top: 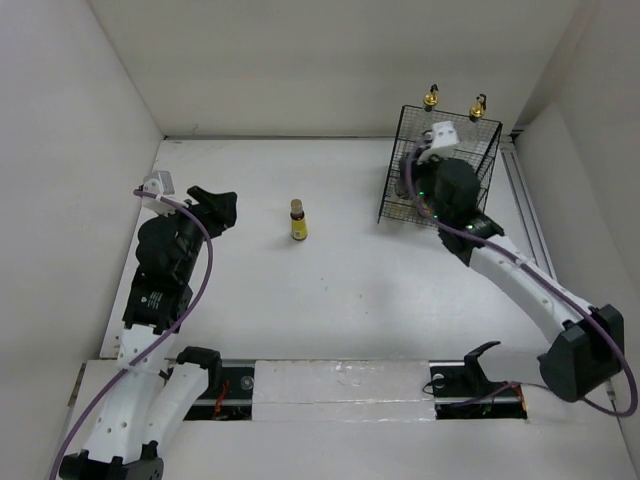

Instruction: Organize the condiment bottles

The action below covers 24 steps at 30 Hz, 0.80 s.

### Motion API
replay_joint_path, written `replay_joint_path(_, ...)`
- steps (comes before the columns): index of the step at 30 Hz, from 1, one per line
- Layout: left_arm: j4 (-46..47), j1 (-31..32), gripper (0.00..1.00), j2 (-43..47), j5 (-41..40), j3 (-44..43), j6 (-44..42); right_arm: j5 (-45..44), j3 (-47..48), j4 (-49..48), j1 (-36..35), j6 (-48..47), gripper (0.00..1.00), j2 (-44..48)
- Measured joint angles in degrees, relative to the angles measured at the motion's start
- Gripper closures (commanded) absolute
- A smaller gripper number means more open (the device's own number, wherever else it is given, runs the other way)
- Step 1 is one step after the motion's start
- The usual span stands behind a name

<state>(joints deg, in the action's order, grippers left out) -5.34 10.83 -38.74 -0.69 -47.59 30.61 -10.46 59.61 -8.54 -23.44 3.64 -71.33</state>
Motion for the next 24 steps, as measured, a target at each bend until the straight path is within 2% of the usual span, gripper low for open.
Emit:
replay_joint_path(1,0.0,0.0,0.49,0.0,-0.1,0.0,0.0,1.4,0.0,-1.2,-3.0,0.0,0.79,-1.2)
replay_joint_path(3,0.0,0.0,0.50,-0.1,0.0,0.0,0.0,4.8,0.0,-3.9,-9.4,-0.3,0.54,-5.2)
replay_joint_path(4,0.0,0.0,0.50,-0.1,0.0,0.0,0.0,6.3,0.2,-4.6,-12.5,-0.8,0.34,-7.8)
replay_joint_path(5,0.0,0.0,0.50,-0.1,0.0,0.0,0.0,7.6,0.4,-4.8,-14.7,-1.1,0.27,-10.4)
replay_joint_path(8,0.0,0.0,0.46,-0.1,0.0,0.0,0.0,11.0,2.2,-4.6,-20.0,-3.3,0.15,-18.8)
replay_joint_path(14,0.0,0.0,0.45,0.0,0.0,0.0,0.0,14.0,9.0,-3.5,-21.2,-5.6,0.15,-28.3)
replay_joint_path(19,0.0,0.0,0.41,0.0,0.0,0.0,0.0,15.6,17.6,-4.4,-20.8,-6.3,0.23,-34.8)
replay_joint_path(20,0.0,0.0,0.41,0.0,0.0,0.0,0.0,15.8,19.2,-4.6,-20.8,-6.4,0.27,-36.3)
replay_joint_path(24,0.0,0.0,0.39,0.0,0.0,0.0,0.0,16.6,23.1,-5.2,-20.9,-6.3,0.57,-42.5)
